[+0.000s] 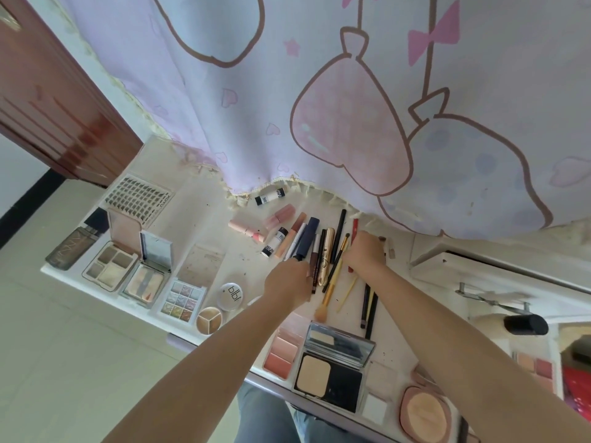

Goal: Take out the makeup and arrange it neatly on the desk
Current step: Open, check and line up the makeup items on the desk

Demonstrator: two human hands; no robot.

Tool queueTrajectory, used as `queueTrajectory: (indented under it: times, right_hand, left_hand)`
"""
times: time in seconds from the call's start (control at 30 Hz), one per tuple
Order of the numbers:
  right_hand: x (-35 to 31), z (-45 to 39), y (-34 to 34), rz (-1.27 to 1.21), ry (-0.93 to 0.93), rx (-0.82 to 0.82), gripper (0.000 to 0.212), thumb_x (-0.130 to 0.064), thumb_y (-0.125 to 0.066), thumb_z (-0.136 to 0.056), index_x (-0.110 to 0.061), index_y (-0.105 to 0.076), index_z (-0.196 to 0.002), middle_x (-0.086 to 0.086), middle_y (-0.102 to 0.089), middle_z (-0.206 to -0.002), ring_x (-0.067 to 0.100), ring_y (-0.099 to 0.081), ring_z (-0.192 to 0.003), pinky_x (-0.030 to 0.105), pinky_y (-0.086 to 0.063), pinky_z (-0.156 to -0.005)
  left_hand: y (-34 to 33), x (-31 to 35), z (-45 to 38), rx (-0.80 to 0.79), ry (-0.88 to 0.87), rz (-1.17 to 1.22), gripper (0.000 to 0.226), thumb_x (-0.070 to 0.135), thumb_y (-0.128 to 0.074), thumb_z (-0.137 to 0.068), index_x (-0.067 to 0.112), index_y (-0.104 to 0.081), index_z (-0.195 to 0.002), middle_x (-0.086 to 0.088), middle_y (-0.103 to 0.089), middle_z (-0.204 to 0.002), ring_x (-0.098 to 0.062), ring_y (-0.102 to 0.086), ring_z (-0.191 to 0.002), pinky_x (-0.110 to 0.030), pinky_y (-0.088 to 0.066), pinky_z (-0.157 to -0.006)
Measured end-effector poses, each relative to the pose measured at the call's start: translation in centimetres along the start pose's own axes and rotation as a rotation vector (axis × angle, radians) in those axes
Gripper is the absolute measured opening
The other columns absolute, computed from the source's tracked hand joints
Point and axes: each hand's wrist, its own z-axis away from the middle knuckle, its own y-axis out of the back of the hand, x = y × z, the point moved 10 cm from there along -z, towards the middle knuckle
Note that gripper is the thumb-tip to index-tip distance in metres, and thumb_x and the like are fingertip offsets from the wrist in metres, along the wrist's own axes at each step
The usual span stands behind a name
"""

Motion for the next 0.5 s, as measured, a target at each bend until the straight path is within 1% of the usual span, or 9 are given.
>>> queueTrajectory:
  times: [0.03,0.1,0.17,0.23,0.3,0.37,0.4,0.47,0.5]
  right_hand:
    - [0.2,0.1,0.5,-0.051,-0.012,0.022,0.013,-0.009,-0.058,-0.084,-0.008,-0.050,-0.073,0.005,-0.056,-0.071,0.017,-0.057,-0.060,0.024,-0.043,-0.048]
    - [0.4,0.7,1.8,-0.110,0.023,0.054,0.026,-0.013,-0.059,-0.082,-0.014,-0.042,-0.062,0.000,-0.049,-0.061,0.011,-0.049,-0.051,0.020,-0.034,-0.044]
    - [0.6,1.9,3.7,-0.195,0.071,0.080,0.025,-0.013,-0.059,-0.081,-0.016,-0.042,-0.062,0.000,-0.051,-0.063,0.012,-0.051,-0.053,0.020,-0.035,-0.045]
    - [0.7,3.6,5.6,-0.297,0.130,0.096,0.024,-0.011,-0.060,-0.080,-0.018,-0.044,-0.063,-0.003,-0.054,-0.064,0.009,-0.053,-0.050,0.017,-0.038,-0.044]
    - [0.3,5.2,7.3,-0.356,0.216,0.073,0.024,-0.007,-0.061,-0.079,-0.020,-0.049,-0.063,-0.004,-0.056,-0.060,0.003,-0.053,-0.042,0.012,-0.040,-0.040]
    - [-0.4,6.9,8.6,-0.400,0.289,0.022,0.026,-0.004,-0.060,-0.080,-0.022,-0.053,-0.063,-0.006,-0.057,-0.052,0.000,-0.051,-0.034,0.009,-0.036,-0.035]
    - [-0.8,7.6,9.1,-0.411,0.313,-0.009,0.027,-0.003,-0.059,-0.081,-0.022,-0.055,-0.063,-0.008,-0.056,-0.047,-0.001,-0.048,-0.032,0.009,-0.035,-0.034]
    - [-1.3,8.5,10.2,-0.423,0.360,-0.047,0.028,-0.005,-0.057,-0.084,-0.024,-0.057,-0.064,-0.008,-0.055,-0.041,0.000,-0.045,-0.030,0.010,-0.036,-0.035]
    - [-1.4,8.9,10.7,-0.429,0.384,-0.047,0.027,-0.006,-0.056,-0.085,-0.024,-0.057,-0.065,-0.007,-0.055,-0.044,0.000,-0.045,-0.031,0.010,-0.036,-0.037]
  left_hand:
    - [0.4,0.0,0.0,0.023,-0.012,0.009,0.024,0.018,-0.043,-0.092,0.013,-0.059,-0.110,-0.004,-0.059,-0.113,-0.022,-0.055,-0.105,-0.030,-0.046,-0.085]
    - [1.4,0.5,-0.1,0.090,-0.056,0.039,0.025,0.018,-0.043,-0.092,0.013,-0.058,-0.111,-0.004,-0.059,-0.112,-0.020,-0.054,-0.105,-0.028,-0.045,-0.085]
    - [2.6,1.8,-0.1,0.175,-0.153,0.067,0.026,0.018,-0.044,-0.092,0.013,-0.057,-0.113,-0.004,-0.059,-0.113,-0.020,-0.052,-0.106,-0.027,-0.042,-0.089]
    - [4.2,4.0,0.5,0.273,-0.290,0.043,0.031,0.019,-0.049,-0.090,0.011,-0.056,-0.120,-0.005,-0.058,-0.119,-0.021,-0.050,-0.113,-0.028,-0.037,-0.097]
    - [6.0,6.6,1.3,0.361,-0.437,-0.018,0.041,0.018,-0.064,-0.081,0.006,-0.057,-0.120,-0.012,-0.060,-0.119,-0.028,-0.053,-0.114,-0.035,-0.040,-0.099]
    - [7.6,9.0,2.5,0.468,-0.583,-0.064,0.043,0.017,-0.080,-0.063,0.004,-0.067,-0.102,-0.013,-0.068,-0.101,-0.029,-0.065,-0.095,-0.037,-0.051,-0.084]
    - [8.3,10.0,3.3,0.528,-0.647,-0.076,0.037,0.017,-0.084,-0.058,0.006,-0.070,-0.091,-0.010,-0.071,-0.089,-0.026,-0.068,-0.083,-0.035,-0.054,-0.075]
    - [9.4,11.4,4.6,0.603,-0.724,-0.065,0.022,0.014,-0.085,-0.058,0.009,-0.071,-0.074,-0.003,-0.069,-0.070,-0.020,-0.066,-0.062,-0.026,-0.056,-0.060]
    - [9.9,11.7,5.0,0.616,-0.728,-0.044,0.017,0.011,-0.083,-0.060,0.008,-0.071,-0.071,-0.002,-0.067,-0.064,-0.019,-0.064,-0.055,-0.022,-0.054,-0.054]
